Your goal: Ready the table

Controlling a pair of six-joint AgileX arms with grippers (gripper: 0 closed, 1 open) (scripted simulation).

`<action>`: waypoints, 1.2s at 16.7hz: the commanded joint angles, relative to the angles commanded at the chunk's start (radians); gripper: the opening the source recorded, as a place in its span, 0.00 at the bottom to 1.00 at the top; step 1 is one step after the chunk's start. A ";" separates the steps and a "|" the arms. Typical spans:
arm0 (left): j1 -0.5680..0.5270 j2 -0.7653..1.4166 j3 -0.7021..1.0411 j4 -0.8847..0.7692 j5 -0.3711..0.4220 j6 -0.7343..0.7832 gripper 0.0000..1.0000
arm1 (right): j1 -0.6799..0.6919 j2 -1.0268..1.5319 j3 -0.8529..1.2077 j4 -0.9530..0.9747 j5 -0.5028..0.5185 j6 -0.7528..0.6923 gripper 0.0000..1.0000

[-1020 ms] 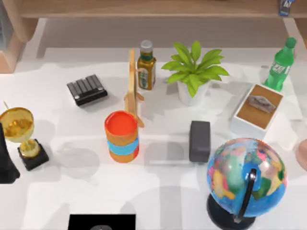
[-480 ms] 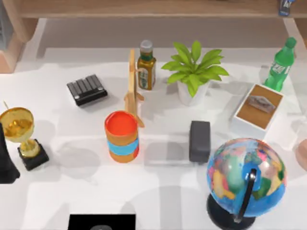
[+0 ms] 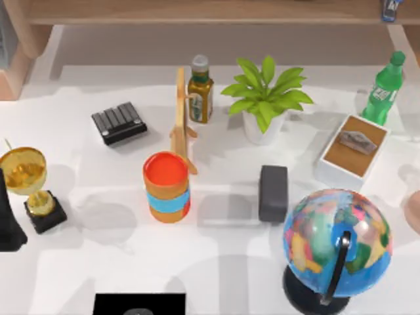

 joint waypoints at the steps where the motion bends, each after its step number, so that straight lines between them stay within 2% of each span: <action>1: 0.000 0.000 0.000 0.000 0.000 0.000 1.00 | -0.007 0.001 -0.005 -0.002 -0.001 -0.005 0.00; 10: 0.000 0.000 0.000 0.000 0.000 0.000 1.00 | 0.075 0.105 0.234 -0.135 0.083 -0.003 0.00; 16: 0.000 0.000 0.000 0.000 0.000 0.000 1.00 | 0.077 0.118 0.255 -0.152 0.090 -0.004 0.00; 20: 0.000 0.000 0.000 0.000 0.000 0.000 1.00 | 0.105 0.181 0.394 -0.222 0.123 -0.003 0.00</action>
